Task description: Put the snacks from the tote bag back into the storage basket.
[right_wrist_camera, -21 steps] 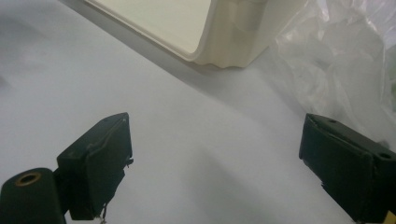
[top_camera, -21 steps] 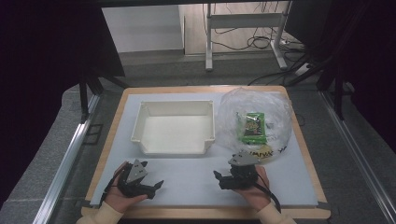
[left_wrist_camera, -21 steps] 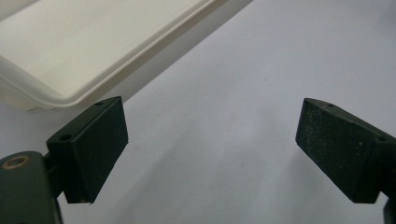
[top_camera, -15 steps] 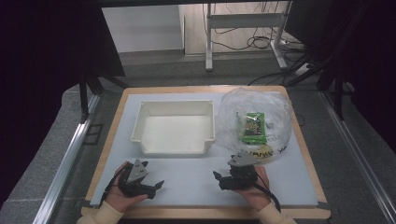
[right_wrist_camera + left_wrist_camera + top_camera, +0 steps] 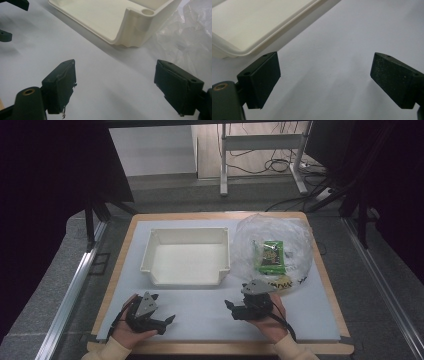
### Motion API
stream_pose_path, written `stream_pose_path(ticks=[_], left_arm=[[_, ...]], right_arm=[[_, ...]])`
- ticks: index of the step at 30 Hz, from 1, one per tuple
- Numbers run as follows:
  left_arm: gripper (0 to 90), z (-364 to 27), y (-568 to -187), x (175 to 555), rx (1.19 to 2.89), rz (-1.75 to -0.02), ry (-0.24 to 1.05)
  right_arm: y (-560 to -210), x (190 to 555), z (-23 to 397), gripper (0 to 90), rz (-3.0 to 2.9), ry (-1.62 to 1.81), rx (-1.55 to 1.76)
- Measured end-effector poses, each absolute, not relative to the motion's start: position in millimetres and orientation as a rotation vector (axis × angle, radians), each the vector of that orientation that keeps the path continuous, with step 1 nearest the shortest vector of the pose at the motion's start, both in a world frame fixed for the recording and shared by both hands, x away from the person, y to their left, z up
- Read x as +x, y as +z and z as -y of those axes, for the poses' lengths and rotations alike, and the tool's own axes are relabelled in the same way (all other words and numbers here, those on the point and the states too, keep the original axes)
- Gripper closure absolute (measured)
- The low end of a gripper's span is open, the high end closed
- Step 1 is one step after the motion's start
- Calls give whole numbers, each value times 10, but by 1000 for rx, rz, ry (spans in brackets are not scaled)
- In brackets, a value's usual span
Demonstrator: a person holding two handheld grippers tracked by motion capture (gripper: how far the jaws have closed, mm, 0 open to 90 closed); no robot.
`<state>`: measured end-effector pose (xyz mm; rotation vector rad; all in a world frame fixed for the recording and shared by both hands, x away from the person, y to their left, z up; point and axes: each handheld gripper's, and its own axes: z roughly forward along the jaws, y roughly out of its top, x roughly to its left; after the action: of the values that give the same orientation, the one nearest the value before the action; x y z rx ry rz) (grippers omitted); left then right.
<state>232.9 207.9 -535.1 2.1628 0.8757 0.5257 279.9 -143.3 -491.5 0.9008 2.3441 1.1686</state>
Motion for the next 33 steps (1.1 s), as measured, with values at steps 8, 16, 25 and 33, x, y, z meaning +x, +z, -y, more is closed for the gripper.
stream_pose_path(ticks=[8, 16, 25, 33], left_arm=[[92, -2036, -5317, 2310, 2163, -848, 541], [91, -1977, -5352, 2346, 2180, -848, 531], [92, -1967, -5357, 2407, 2179, -853, 520], [91, -1936, -5362, 2437, 2185, -841, 510]], right_arm=[[-4840, 2818, 1393, 194, -2334, 1202, 909], [-4743, 2787, 1420, 206, -2317, 1211, 908], [-4629, 2813, 1459, 228, -2308, 1210, 893], [-4510, 2847, 1464, 228, -2290, 1218, 901]])
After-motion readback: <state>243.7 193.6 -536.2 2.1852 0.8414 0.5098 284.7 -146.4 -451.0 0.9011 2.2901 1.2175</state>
